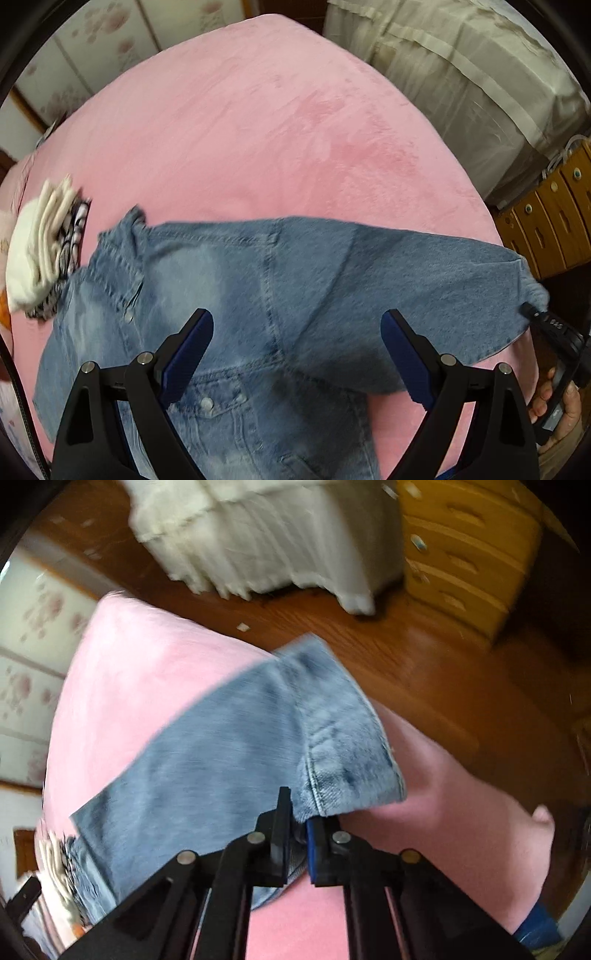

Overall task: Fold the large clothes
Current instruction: 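Grasp the denim sleeve cuff with the right gripper and lift it, then fold the held sleeve across the jacket body with the right gripper, release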

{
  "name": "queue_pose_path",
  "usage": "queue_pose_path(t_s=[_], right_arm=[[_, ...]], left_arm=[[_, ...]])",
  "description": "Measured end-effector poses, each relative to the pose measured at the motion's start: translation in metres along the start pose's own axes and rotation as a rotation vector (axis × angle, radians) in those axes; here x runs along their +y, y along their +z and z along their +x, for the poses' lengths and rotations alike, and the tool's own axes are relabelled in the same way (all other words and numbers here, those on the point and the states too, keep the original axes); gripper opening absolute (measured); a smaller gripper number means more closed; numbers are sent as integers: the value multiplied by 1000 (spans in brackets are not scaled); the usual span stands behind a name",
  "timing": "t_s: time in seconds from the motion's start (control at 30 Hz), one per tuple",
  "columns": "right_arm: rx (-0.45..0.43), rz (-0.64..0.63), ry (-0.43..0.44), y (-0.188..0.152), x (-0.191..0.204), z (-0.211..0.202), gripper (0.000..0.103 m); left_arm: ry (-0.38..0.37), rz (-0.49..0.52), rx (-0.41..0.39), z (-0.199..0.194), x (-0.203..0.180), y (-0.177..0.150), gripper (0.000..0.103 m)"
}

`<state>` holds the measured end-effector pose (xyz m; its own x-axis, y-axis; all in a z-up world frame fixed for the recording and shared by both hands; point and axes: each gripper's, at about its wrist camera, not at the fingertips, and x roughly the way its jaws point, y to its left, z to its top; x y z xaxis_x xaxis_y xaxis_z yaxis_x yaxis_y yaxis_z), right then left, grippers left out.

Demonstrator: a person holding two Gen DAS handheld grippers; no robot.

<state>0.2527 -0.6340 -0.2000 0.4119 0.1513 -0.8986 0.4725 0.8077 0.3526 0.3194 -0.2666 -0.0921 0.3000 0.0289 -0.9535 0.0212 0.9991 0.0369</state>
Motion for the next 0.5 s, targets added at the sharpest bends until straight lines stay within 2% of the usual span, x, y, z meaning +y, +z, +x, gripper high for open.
queue_pose_path(t_s=[0.1, 0.13, 0.23, 0.33, 0.43, 0.5], right_arm=[[-66, -170, 64, -3, 51, -32, 6], [-87, -261, 97, -8, 78, -45, 6], [-105, -438, 199, -29, 137, -69, 6], [-91, -653, 318, -70, 214, -83, 6], [-69, -822, 373, -116, 270, -77, 7], [-15, -932, 379, -155, 304, -56, 10]], left_arm=[[9, -54, -5, -12, 29, -13, 91], [15, -77, -7, -16, 41, -18, 91], [25, -155, -12, -29, 79, -33, 91], [35, -232, -19, -39, 121, -51, 91], [40, -306, -12, -36, 163, -69, 91], [25, -346, 10, -26, 185, -82, 91]])
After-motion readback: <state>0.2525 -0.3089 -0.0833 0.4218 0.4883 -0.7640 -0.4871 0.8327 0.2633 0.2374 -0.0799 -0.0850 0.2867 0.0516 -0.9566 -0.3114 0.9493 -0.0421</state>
